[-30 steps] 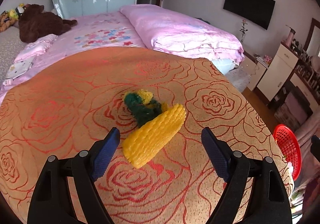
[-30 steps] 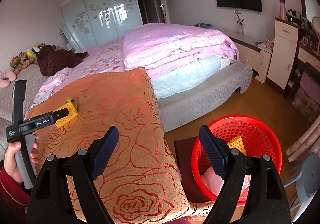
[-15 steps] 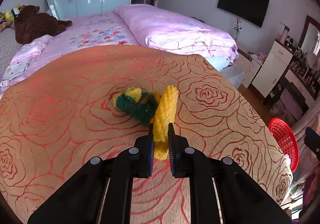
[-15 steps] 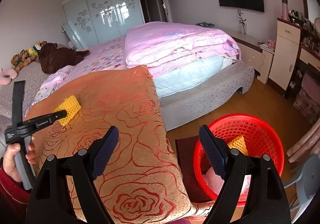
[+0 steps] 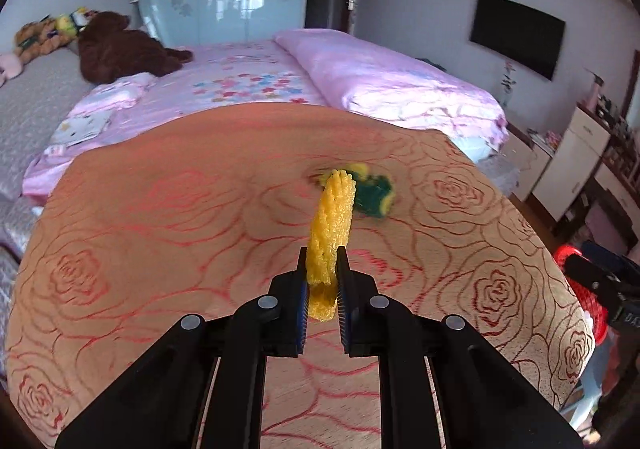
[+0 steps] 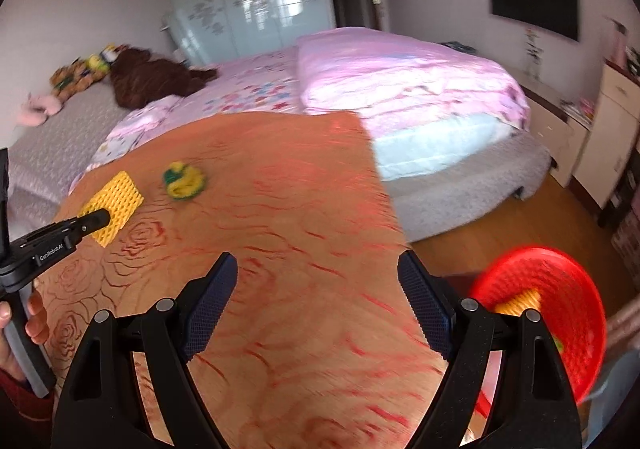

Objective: Collect trash
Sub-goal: 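Grasp the green-yellow knitted cloth with the right gripper while the left gripper holds the foam sleeve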

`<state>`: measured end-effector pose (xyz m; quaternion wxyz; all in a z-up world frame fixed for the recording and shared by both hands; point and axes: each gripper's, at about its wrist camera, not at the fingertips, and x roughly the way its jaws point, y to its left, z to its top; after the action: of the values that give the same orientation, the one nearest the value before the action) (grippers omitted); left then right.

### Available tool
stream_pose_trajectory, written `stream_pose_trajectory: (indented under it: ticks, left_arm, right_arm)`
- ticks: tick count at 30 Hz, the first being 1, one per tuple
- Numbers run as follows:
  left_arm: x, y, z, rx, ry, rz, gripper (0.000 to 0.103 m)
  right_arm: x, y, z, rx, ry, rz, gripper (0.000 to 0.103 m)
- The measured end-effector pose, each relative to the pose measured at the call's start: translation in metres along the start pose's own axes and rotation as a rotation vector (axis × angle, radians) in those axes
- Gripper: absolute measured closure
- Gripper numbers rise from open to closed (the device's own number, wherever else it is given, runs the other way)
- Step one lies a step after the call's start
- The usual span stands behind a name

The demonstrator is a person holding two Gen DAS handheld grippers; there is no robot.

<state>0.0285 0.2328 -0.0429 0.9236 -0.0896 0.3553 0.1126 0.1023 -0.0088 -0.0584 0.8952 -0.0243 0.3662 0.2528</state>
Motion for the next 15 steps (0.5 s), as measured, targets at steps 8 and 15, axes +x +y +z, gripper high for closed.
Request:
stream_pose_trajectory:
  ticks: [8, 15]
  left_arm:
    - [-0.005, 0.013, -0.005, -0.026, -0.008, 0.047, 0.091]
    - [-0.006, 0.02, -0.008, -0.047, -0.008, 0.045, 0.092]
  right_arm:
    - [0.053, 0.057, 0.032, -0.104, 0.047, 0.091, 0.023]
    - [0.1, 0.091, 0.055, -0.161, 0.105, 0.153, 0.023]
